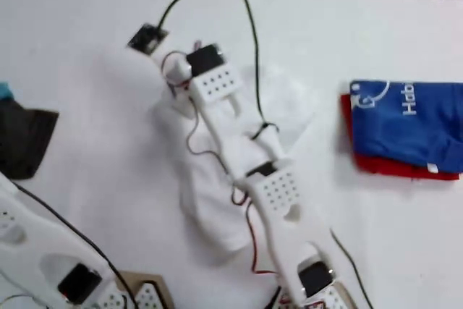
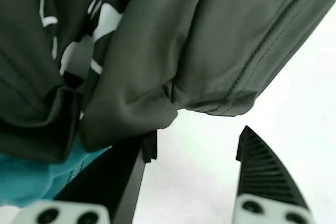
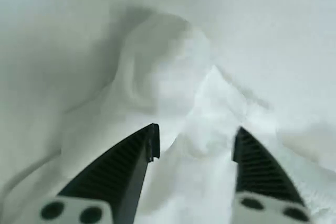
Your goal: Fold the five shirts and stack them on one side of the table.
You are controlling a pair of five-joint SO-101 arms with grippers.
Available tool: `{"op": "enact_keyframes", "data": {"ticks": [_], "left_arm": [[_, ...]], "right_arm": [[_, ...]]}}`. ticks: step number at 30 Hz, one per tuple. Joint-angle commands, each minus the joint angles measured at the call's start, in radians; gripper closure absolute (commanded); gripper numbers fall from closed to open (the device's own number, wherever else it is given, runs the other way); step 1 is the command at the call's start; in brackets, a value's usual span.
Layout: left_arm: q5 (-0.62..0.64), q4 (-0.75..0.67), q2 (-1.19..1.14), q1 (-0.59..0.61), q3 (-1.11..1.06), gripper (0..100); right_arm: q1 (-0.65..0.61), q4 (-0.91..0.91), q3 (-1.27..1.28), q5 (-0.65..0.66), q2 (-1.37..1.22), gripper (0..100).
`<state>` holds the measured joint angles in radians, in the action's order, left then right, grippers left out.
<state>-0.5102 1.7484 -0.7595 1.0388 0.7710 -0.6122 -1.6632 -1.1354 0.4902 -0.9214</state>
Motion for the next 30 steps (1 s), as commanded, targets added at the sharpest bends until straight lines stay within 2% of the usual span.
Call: {"op": "enact_keyframes", "data": {"ticks": [1, 12, 17, 24, 27, 30], "left_arm": [[0.002, 0.009, 0.057, -0.014, 0.039, 74], [0.002, 0.014, 0.052, -0.021, 0.039, 74], [0.002, 0.017, 0.061, -0.017, 0.039, 74], [0.002, 0.029, 0.061, -0.021, 0.039, 74], [0.002, 0.029, 0.061, -0.021, 0.039, 74], [0.002, 0.031, 0.061, -0.021, 0.039, 74]], "right_arm": [[-0.012, 0.025, -0.048, -0.003, 0.012, 64.8], [-0.17, 0.208, -0.034, 0.003, -0.012, 64.7], [-0.173, 0.272, -0.038, 0.006, -0.107, 64.8], [-0.156, 0.255, -0.04, 0.006, -0.206, 65.0], [-0.114, 0.232, -0.04, 0.006, -0.214, 72.4], [-0.053, 0.226, -0.04, 0.006, -0.216, 90.6]]}}
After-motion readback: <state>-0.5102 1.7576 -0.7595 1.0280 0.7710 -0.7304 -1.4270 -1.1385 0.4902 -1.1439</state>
